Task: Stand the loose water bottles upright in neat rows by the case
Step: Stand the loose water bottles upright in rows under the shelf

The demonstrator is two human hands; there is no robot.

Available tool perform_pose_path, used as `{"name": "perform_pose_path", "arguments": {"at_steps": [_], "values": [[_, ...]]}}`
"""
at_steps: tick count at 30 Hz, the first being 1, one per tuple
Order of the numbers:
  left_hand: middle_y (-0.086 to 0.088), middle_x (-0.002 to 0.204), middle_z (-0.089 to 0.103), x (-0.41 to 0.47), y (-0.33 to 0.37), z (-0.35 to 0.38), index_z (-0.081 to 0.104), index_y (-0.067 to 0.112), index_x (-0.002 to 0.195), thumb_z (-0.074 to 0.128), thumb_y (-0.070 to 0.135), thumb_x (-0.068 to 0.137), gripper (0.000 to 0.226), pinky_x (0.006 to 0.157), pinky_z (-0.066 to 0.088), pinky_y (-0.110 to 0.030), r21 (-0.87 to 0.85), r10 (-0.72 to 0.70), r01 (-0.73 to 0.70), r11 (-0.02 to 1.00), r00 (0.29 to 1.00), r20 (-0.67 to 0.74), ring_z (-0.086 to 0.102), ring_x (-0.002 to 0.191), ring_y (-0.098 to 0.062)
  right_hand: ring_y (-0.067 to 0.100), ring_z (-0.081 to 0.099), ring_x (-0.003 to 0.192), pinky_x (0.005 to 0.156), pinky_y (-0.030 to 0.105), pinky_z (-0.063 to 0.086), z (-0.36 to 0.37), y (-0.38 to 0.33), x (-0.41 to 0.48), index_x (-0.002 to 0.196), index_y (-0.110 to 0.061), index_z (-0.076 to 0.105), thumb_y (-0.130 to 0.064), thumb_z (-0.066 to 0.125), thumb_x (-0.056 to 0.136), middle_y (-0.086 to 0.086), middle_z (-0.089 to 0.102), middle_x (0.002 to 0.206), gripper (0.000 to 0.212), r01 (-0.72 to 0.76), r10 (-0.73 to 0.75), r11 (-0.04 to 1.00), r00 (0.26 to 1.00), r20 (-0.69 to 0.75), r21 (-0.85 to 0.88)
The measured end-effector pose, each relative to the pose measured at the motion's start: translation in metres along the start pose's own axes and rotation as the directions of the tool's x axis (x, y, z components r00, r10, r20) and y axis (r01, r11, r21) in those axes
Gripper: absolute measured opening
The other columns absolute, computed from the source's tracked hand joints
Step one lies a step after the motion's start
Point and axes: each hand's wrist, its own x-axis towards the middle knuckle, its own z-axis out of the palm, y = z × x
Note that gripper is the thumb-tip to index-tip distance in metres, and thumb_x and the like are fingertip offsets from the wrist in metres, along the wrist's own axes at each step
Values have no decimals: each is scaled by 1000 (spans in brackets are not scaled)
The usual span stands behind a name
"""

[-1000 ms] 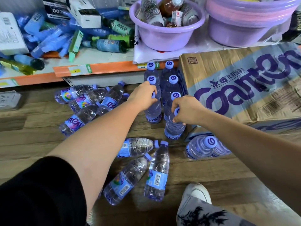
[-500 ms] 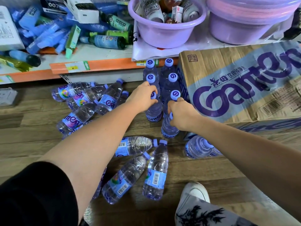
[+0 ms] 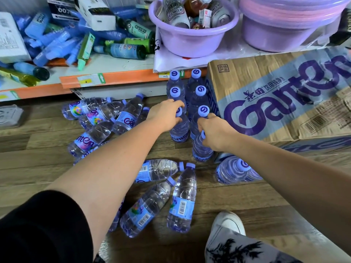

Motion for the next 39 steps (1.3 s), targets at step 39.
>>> {"name": "perform_pose_path", "arguments": {"at_steps": [39], "values": [[-6, 112, 56, -67, -61, -5, 53, 20, 113, 61, 31, 86, 31, 85, 47, -38, 161, 64, -133, 978, 925, 374, 56, 104, -26, 34, 37, 131, 100, 47, 40, 111, -38, 14, 139, -15, 42, -18, 39, 99, 11, 42, 142, 40, 604, -379, 642, 785, 490, -472]]}}
